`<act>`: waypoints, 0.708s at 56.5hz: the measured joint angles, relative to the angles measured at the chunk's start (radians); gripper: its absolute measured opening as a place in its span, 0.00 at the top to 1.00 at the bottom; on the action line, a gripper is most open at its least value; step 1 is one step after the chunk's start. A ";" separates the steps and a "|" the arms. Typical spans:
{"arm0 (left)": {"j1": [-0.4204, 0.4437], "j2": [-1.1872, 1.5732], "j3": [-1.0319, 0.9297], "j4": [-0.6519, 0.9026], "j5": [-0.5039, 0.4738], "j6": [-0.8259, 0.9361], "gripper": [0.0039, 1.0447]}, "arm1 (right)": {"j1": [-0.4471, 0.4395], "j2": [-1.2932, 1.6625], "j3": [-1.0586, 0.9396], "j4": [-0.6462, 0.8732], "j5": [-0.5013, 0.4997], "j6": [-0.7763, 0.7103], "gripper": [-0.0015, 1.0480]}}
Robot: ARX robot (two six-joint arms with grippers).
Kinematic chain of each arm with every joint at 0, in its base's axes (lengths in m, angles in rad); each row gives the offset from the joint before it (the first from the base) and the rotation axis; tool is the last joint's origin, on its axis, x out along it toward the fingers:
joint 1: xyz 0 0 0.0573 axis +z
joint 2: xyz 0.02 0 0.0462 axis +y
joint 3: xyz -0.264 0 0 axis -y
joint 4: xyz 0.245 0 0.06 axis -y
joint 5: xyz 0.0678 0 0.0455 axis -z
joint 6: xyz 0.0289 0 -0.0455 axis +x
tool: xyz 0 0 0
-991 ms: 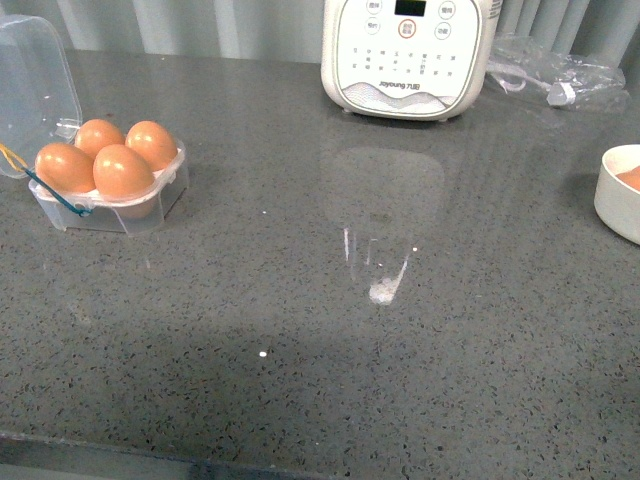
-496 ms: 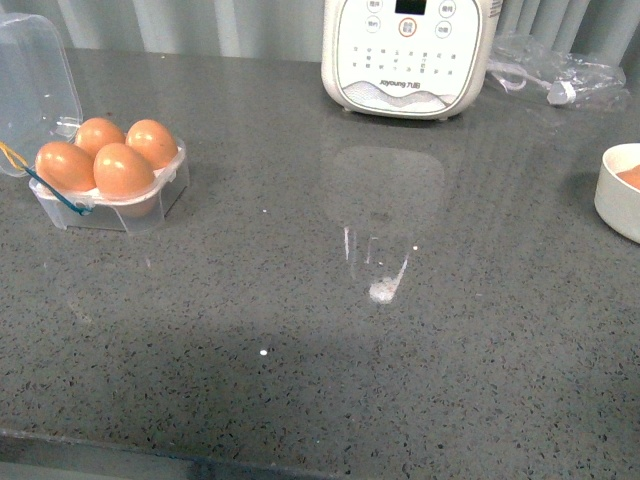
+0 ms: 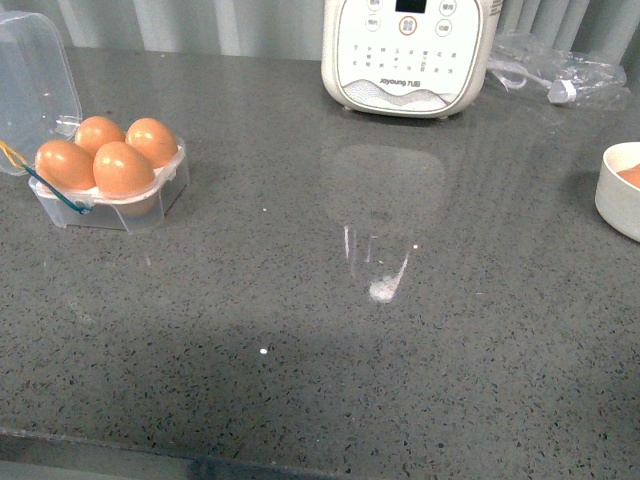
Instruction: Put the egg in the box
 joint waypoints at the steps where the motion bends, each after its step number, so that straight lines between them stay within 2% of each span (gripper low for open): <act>1: 0.000 0.000 0.000 0.000 0.000 0.000 0.06 | 0.000 0.000 0.000 0.000 0.000 0.000 0.07; 7: -0.005 0.008 0.003 -0.012 -0.014 -0.004 0.06 | 0.000 0.000 0.000 0.000 0.000 0.000 0.07; 10: -0.034 0.071 0.050 -0.158 -0.107 -0.041 0.06 | 0.000 0.000 0.000 0.000 0.000 0.000 0.07; 13: -0.053 0.171 0.104 -0.307 -0.160 -0.084 0.06 | 0.000 0.000 0.000 0.000 0.000 0.000 0.07; 19: -0.053 0.212 0.108 -0.332 -0.149 -0.110 0.06 | 0.000 0.000 0.000 0.000 0.000 0.000 0.07; 30: -0.007 0.291 0.135 -0.188 -0.074 -0.130 0.06 | 0.000 0.000 0.000 0.000 0.000 0.000 0.07; 40: 0.158 0.603 0.211 0.146 0.112 -0.121 0.06 | 0.000 0.000 0.000 0.000 0.000 0.000 0.07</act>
